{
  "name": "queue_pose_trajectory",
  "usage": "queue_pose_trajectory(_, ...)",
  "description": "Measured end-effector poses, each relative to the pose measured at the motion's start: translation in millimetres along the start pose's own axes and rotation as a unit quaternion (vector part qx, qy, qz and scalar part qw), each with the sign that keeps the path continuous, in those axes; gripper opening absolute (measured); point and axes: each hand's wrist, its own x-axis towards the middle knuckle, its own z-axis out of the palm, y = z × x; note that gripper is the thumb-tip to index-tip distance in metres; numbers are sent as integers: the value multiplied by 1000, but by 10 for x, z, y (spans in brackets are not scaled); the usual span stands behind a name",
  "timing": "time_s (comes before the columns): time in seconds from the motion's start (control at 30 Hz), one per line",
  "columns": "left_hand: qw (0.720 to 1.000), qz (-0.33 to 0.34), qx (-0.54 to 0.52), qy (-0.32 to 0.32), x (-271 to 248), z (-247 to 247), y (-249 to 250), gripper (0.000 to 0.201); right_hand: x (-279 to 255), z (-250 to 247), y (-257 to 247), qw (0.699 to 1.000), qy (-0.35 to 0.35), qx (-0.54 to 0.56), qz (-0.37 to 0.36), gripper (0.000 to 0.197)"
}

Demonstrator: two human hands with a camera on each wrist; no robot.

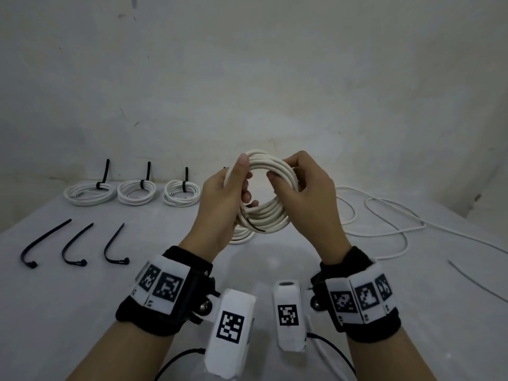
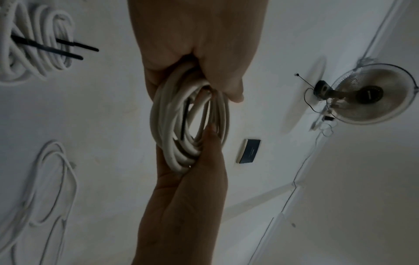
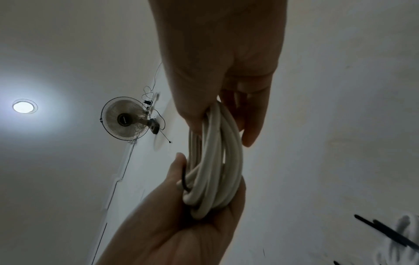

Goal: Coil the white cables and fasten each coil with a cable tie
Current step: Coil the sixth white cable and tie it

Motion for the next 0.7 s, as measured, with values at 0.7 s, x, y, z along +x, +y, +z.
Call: queue_pose_trajectory(0.7,886,226,390,-107,102,-348,64,40,204,41,235,991,-117,-12,-70,30)
